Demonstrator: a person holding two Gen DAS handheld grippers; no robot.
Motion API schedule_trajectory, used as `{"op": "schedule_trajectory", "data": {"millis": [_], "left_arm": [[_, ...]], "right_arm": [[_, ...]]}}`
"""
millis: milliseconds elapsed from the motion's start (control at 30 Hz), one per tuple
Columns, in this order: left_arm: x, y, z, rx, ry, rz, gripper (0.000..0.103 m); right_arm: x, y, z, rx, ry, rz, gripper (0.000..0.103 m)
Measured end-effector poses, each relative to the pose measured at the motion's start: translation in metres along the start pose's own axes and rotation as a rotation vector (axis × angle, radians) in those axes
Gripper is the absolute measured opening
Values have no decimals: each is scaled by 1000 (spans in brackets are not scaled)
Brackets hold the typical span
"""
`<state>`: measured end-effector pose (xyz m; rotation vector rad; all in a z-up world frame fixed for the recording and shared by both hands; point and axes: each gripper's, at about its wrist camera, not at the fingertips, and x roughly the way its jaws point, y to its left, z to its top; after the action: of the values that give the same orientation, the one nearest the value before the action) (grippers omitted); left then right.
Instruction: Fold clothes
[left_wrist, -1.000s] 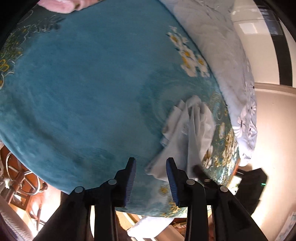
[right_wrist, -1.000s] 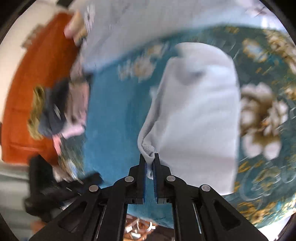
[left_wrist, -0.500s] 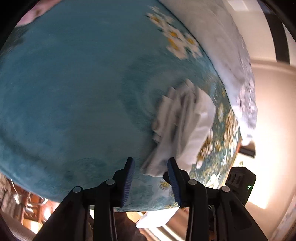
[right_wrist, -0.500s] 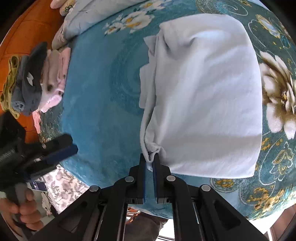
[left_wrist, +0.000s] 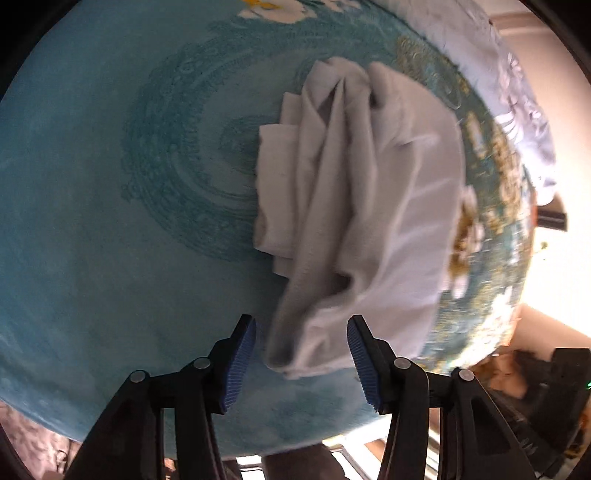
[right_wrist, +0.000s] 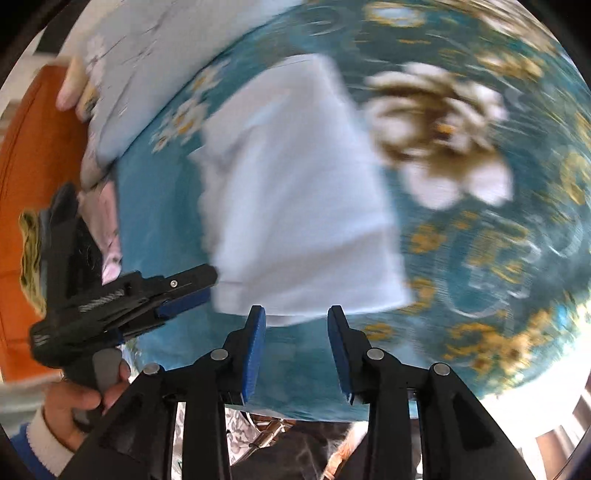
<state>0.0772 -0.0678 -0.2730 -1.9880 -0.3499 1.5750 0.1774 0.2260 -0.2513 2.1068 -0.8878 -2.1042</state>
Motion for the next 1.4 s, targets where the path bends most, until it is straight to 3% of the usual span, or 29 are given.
{"op": "schedule_trajectory", "data": {"millis": [133,300,333,400,433,533,600,733,867,967,1167,1400], "left_arm": [[11,5,-5,-45,22,39,57],[13,9,-12,-118,30,-30,54],[10,8,-13,-123,22,-40,50],[5,3,-15,-119,7,-41,31],[3,1,-16,-111,0,-34,17],[-1,-3,-18,-99,-2,-34,6],[-6,-4,-21,-91,-11,-37,5],[-15,8,-37,-155,-18,-129,4],[-2,22,-48,-220,12,-110,4],[6,22,-47,-239,16,-96,4],[8,15,-38,-176,52,-39,5],[-2,24,-42,-232,45,-116,8]], "right_arm": [[-8,-34,4,44,16,-22,36],[-5,-53,20,58,43,-19,36],[-3,-53,24,56,48,-16,36],[-1,-54,33,53,57,-7,36],[-1,-56,35,53,61,1,36],[0,-57,43,52,70,27,36],[2,-55,48,46,72,38,36],[5,-52,52,25,82,54,36],[13,-53,52,9,108,68,37],[24,-55,49,2,129,55,50],[54,-59,47,6,175,64,55],[78,-54,48,-9,232,113,54]]}}
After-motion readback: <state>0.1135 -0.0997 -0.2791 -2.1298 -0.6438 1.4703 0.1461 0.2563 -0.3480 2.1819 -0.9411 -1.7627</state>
